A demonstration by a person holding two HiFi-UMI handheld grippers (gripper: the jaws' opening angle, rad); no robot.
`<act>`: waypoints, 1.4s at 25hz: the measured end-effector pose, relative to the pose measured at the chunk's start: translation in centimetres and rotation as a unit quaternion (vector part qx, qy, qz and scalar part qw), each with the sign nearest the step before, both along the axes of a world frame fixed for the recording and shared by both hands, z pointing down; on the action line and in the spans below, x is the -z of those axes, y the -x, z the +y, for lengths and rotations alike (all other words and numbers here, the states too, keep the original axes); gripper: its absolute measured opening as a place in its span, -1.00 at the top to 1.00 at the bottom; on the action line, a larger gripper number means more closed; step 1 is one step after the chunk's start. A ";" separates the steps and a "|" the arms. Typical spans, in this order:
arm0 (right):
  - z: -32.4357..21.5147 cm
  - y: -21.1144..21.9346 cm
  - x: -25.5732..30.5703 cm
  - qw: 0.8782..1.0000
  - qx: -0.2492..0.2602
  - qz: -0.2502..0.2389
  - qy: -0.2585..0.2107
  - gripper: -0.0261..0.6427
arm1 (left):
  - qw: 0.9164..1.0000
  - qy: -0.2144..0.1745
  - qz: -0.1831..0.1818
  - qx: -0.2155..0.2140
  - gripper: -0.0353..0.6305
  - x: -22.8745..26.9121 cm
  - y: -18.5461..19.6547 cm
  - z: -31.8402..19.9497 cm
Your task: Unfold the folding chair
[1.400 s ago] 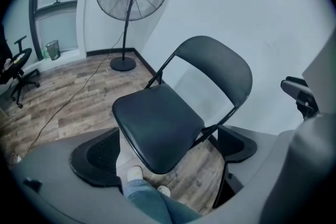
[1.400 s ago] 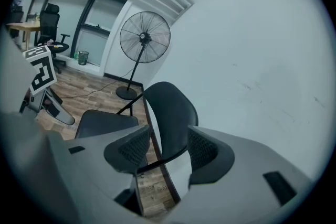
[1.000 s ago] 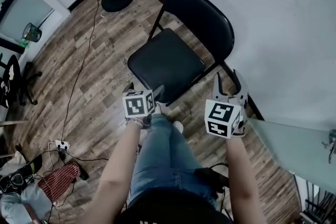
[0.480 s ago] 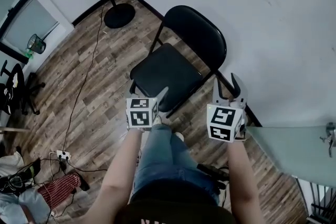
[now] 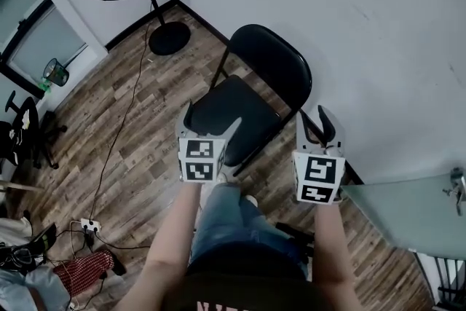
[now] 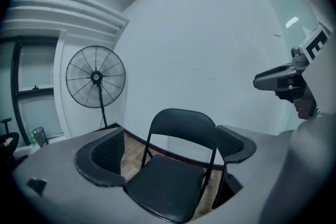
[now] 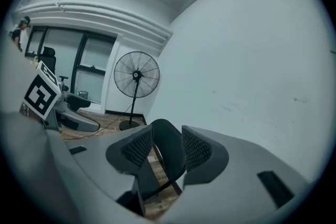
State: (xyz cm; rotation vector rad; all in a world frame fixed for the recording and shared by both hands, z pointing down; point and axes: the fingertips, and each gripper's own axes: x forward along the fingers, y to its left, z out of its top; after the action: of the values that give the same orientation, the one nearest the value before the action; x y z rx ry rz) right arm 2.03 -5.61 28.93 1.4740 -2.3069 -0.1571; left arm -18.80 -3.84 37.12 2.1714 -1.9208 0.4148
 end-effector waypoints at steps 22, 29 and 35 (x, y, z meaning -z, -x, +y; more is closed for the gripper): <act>2.5 -3.2 7.1 0.996 0.018 -0.050 -0.077 0.81 | 0.982 -0.183 -0.051 -0.007 0.16 13.5 -0.5 1.9; 3.7 -3.9 8.5 0.991 0.033 -0.065 -0.111 0.91 | 0.967 -0.241 -0.080 0.013 0.89 15.8 -1.2 3.4; 3.5 -3.8 9.2 0.990 0.038 -0.065 -0.118 0.92 | 0.964 -0.251 -0.086 -0.008 0.89 17.1 -1.5 3.0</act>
State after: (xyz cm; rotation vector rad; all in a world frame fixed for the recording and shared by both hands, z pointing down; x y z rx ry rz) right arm 5.84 -2.13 19.77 1.5476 -2.5234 -0.3775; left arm -17.26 -0.80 20.02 2.5242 -2.3069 0.1275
